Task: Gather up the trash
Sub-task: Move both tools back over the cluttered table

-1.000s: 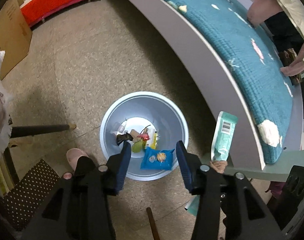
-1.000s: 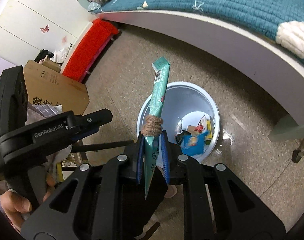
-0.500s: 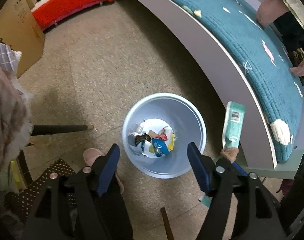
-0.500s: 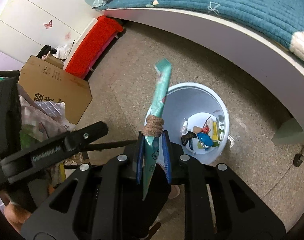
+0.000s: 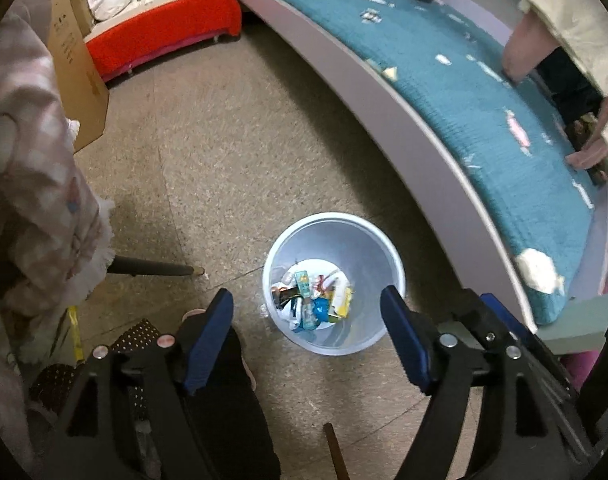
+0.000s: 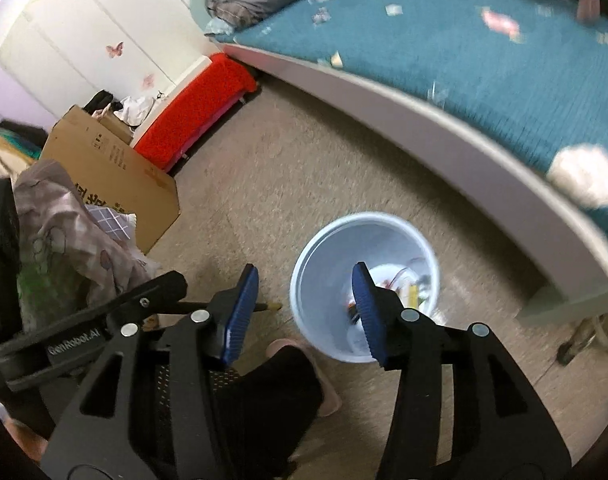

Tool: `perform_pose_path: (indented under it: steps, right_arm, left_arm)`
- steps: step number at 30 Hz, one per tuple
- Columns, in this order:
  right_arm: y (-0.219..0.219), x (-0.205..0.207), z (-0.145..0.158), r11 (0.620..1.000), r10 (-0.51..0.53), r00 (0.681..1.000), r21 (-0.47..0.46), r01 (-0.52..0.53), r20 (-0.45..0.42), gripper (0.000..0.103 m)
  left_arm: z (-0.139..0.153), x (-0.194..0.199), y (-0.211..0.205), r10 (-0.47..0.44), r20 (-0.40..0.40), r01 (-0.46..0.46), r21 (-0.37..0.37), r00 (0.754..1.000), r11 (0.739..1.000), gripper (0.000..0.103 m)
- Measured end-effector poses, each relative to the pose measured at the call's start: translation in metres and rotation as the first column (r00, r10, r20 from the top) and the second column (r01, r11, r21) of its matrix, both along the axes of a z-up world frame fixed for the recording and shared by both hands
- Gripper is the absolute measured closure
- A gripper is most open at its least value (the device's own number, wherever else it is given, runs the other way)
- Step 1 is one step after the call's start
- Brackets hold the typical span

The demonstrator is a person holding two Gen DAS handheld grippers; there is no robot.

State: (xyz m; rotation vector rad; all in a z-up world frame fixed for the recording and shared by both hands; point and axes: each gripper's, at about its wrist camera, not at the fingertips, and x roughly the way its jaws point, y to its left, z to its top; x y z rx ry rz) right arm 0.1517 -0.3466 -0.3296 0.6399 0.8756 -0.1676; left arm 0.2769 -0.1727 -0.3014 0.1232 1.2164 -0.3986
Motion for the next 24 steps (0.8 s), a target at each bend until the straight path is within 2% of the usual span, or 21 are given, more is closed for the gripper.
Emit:
perform_pose_path:
  steps: [5,8,10,13,16,21,24]
  right_arm:
    - [0.001,-0.026,0.05,0.999,0.017,0.996,-0.052,-0.012,0.083,0.052]
    - [0.008,-0.039,0.081,0.999,0.02,0.989,-0.04,-0.014,0.146,0.052]
    - [0.013,-0.046,0.1,1.0,0.026,0.98,-0.019,-0.023,0.197,0.052]
    - [0.032,-0.057,0.136,0.998,0.055,0.959,-0.013,-0.054,0.279,0.052]
    - [0.049,-0.064,0.161,0.995,0.101,0.939,-0.009,-0.104,0.329,0.052]
    - [0.095,-0.064,0.201,0.981,0.191,0.898,-0.036,-0.193,0.397,0.049]
    - [0.133,-0.059,0.22,0.96,0.273,0.871,-0.062,-0.272,0.409,0.048]
  left_arm:
    - [0.051,-0.029,0.001,-0.048,0.102,0.053,-0.049,0.994,0.997,0.027]
    - [0.087,-0.05,0.007,-0.054,0.188,0.066,-0.06,0.981,0.996,0.027]
    - [0.113,-0.063,0.02,-0.047,0.24,0.073,-0.103,0.97,0.992,0.027]
    - [0.148,-0.081,0.041,-0.023,0.312,0.069,-0.137,0.95,0.988,0.026]
    - [0.183,-0.098,0.068,0.002,0.396,0.061,-0.146,0.918,0.987,0.022]
    - [0.224,-0.119,0.12,0.054,0.447,0.035,-0.19,0.893,0.981,0.021]
    - [0.239,-0.13,0.154,0.08,0.481,0.018,-0.196,0.873,0.98,0.019]
